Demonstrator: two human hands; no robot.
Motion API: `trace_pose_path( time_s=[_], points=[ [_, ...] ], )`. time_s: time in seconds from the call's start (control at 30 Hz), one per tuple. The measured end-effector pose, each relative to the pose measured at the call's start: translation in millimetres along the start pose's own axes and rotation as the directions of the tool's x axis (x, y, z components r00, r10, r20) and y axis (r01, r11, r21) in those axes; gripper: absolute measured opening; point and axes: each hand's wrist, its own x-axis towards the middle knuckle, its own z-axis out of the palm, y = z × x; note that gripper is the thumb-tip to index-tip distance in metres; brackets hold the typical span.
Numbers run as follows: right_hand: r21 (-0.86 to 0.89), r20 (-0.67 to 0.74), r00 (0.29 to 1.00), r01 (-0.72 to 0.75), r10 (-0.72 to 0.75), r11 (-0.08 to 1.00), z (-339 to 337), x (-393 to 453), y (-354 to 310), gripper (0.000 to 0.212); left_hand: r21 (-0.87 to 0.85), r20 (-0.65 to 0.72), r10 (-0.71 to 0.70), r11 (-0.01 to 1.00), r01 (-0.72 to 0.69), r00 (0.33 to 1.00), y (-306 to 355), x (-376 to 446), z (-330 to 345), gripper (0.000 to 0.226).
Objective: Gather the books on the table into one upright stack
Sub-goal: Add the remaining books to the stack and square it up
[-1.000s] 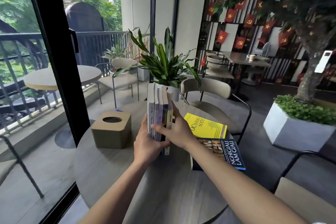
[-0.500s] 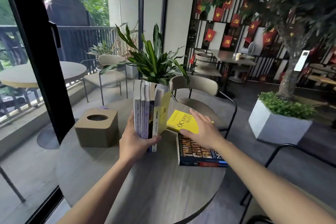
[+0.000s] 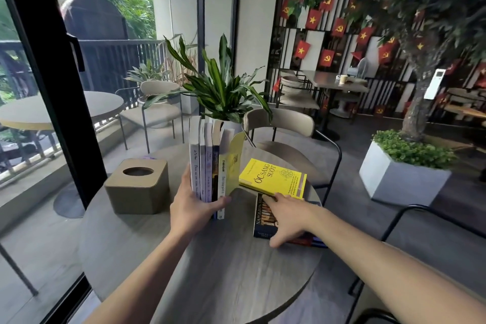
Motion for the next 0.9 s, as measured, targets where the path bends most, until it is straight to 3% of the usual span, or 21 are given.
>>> trace_pose_path(
  time_s=[0.17, 0.33, 0.47, 0.57, 0.63, 0.77, 0.9],
  points=[
    [-0.176, 0.022, 1.000, -0.006, 0.010, 0.984, -3.6, -5.0, -19.7, 0.112, -0.006, 0.014, -0.003, 1.000, 0.003, 1.000, 2.7, -1.3, -2.1, 0.100],
    [-0.140, -0.256, 0.966, 0.007, -0.043, 0.990, -6.8, -19.5, -33.0, 0.047, -0.027, 0.028, -0.003, 1.000, 0.004, 1.000, 5.7, -4.2, -6.4, 0.103],
    [-0.104, -0.413, 0.911, -0.066, 0.017, 0.992, -22.3, -26.3, -32.8, 0.030, -0.030, 0.034, 0.003, 1.000, -0.002, 0.999, 8.0, -6.0, -9.1, 0.109],
    [0.099, -0.537, 0.831, -0.109, 0.145, 0.989, -40.0, -21.2, -23.6, 0.028, -0.041, 0.038, 0.003, 0.999, -0.002, 0.999, 8.7, -6.7, -10.0, 0.113],
    [0.282, -0.628, 0.742, -0.065, 0.236, 0.957, -49.3, -14.7, -17.8, 0.033, -0.036, 0.045, -0.004, 0.999, 0.006, 0.999, 8.0, -6.4, -9.8, 0.116],
    [0.613, -0.720, 0.544, 0.207, 0.431, 0.762, -54.8, -0.6, -28.0, 0.037, -0.036, 0.044, -0.010, 0.999, 0.012, 0.999, 5.8, -4.9, -8.1, 0.116],
    [0.729, -0.681, 0.511, 0.400, 0.525, 0.556, -40.9, 23.6, -59.4, 0.032, -0.017, 0.026, -0.011, 1.000, 0.012, 1.000, 5.5, -4.2, -6.8, 0.114]
  ],
)
